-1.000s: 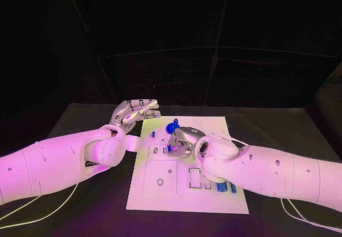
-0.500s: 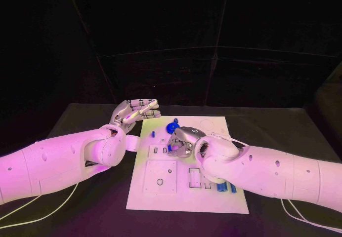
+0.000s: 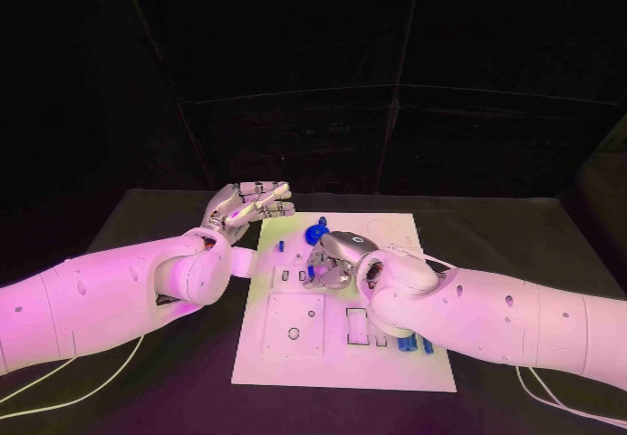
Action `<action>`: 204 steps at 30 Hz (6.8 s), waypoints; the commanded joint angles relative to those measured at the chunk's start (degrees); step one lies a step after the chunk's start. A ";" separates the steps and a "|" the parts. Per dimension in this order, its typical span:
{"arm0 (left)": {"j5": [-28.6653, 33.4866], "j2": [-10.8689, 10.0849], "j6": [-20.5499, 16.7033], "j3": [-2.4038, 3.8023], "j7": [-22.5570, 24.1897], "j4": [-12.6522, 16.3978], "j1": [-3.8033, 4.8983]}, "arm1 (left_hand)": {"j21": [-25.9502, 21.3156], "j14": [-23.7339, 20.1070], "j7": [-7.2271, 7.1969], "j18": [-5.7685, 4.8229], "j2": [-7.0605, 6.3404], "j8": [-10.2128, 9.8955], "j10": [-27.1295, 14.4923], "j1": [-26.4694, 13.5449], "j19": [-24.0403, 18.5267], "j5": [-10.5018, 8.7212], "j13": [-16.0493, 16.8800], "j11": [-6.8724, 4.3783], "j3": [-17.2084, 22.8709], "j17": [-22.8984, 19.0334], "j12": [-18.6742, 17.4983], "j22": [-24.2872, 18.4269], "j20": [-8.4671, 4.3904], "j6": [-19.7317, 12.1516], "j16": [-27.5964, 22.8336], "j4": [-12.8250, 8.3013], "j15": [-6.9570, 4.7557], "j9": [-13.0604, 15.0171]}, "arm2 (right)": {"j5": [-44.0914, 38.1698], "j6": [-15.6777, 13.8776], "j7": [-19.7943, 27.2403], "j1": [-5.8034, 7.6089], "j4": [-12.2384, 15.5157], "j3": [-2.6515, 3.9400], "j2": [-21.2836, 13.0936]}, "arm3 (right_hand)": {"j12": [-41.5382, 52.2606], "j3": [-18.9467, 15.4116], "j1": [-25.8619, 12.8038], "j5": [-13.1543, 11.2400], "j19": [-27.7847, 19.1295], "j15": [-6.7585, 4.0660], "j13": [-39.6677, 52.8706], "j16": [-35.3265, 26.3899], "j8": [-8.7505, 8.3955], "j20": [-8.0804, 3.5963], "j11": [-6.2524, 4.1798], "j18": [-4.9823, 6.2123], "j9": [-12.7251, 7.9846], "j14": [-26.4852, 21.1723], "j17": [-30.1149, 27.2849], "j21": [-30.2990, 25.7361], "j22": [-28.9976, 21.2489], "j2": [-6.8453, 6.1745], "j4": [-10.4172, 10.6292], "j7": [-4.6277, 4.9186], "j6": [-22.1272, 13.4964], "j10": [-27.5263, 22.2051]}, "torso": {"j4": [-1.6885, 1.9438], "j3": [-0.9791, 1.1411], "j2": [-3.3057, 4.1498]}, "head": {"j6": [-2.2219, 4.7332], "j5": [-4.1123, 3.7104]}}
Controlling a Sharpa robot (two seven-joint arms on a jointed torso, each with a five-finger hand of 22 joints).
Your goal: Assemble the parts on the task board
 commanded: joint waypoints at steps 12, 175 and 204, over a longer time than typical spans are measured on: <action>-1.03 -0.23 3.81 0.05 -1.08 -0.88 0.09 | 0.47 5.51 -1.50 0.88 0.62 0.13 5.46 -1.03 4.34 -0.04 0.11 -1.78 -0.06 1.98 0.71 0.43 -1.60 3.74 1.11 -0.60 -1.78 0.02 | 1.98 -6.59 14.65 -0.32 6.19 0.17 -6.47 | -1.10 -4.94 1.74 3.06 -1.36 1.01 -0.81 -0.65 -0.15 0.82 0.65 -0.27 -0.14 3.59 3.74 -1.18 -1.93 -0.33 2.17 0.56 -2.68 -1.32 | 0.03 0.00 -0.11 | 0.23 0.44; -53.80 17.57 31.30 -7.62 -65.38 -10.93 11.75 | 70.79 30.41 -11.25 -7.23 5.28 31.15 17.94 2.70 33.71 -0.60 58.22 -12.67 -0.55 84.85 65.27 74.57 -13.52 -2.66 81.61 5.99 -13.50 30.94 | 29.73 1.00 29.75 9.98 0.20 3.53 -17.84 | -29.79 -11.90 9.26 16.84 -18.27 0.31 -29.59 -17.21 1.86 0.19 -0.11 4.96 0.08 -1.80 -15.83 -18.78 -30.68 4.59 1.55 -0.04 -2.10 -14.91 | -0.45 0.61 -2.12 | -2.55 0.38; -51.86 10.62 20.68 -7.51 -62.65 -4.38 11.43 | 70.30 30.41 -10.98 -7.17 -5.66 31.25 18.97 -2.80 33.71 -1.40 58.34 -12.46 27.75 84.85 64.99 74.68 -13.32 -2.34 81.61 4.60 -13.26 33.69 | 29.73 1.15 29.81 9.97 -0.72 3.52 -17.76 | -29.87 -11.89 9.44 16.94 -18.48 0.31 -29.76 -17.44 1.88 0.18 -0.11 5.04 0.08 -1.84 -16.05 -19.09 -31.14 4.69 1.57 -0.04 -2.12 -14.91 | -0.28 0.62 -2.16 | -2.89 1.00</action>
